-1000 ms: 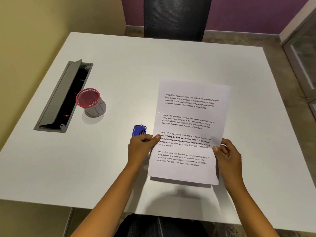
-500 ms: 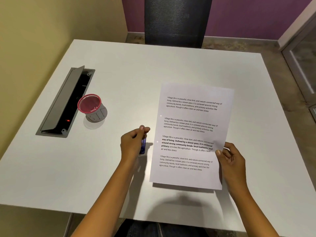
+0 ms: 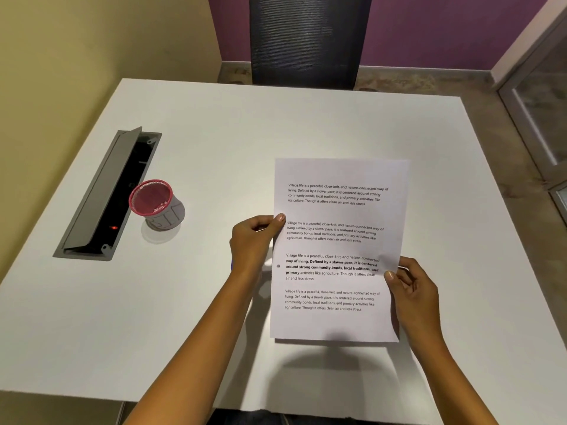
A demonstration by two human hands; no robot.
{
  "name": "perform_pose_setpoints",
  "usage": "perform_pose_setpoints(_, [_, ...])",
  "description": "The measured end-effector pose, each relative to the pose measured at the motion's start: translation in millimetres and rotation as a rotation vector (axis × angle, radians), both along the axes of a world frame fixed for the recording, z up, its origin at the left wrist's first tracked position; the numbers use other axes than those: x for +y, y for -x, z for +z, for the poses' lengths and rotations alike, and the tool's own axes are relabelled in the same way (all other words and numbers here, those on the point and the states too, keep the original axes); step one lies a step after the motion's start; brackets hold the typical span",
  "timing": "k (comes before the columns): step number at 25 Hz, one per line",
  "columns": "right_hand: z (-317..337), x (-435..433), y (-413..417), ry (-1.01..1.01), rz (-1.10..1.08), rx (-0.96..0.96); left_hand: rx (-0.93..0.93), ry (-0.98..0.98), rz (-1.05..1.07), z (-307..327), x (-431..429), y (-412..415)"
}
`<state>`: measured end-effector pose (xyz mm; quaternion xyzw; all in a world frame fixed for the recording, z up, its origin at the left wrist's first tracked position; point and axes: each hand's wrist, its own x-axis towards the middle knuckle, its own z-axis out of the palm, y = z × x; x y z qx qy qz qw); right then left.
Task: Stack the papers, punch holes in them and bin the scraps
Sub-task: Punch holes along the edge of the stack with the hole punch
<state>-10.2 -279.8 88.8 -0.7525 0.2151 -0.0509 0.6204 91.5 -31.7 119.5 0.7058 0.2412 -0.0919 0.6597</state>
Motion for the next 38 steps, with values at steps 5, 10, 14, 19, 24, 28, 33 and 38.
perform_pose_setpoints(5, [-1,0,-10,-0.016,-0.012,0.007,0.004,-0.026,0.135,-5,-3,-2])
perform_pose_setpoints(10, [-1,-6,-27,-0.026,-0.025,0.032,0.058,-0.018,0.049,-11,-2,-2])
perform_pose_setpoints(14, [-5,-17,-45,0.02,-0.036,0.068,0.043,-0.059,-0.038,-13,-4,-14])
perform_pose_setpoints(19, [-11,-44,-74,0.011,-0.121,0.11,0.005,-0.157,-0.153,-17,-29,-46])
perform_pose_setpoints(24, [-18,-94,-119,0.038,-0.321,0.169,-0.04,-0.219,-0.249,-31,-92,-93])
perform_pose_setpoints(28, [-27,-134,-157,0.083,-0.422,0.221,-0.087,-0.238,-0.338,-45,-142,-130])
perform_pose_setpoints(33, [-50,-165,-196,0.136,-0.485,0.322,-0.076,-0.3,-0.37,-71,-188,-160])
perform_pose_setpoints(38, [-75,-171,-211,0.215,-0.523,0.387,-0.032,-0.384,-0.351,-93,-207,-178])
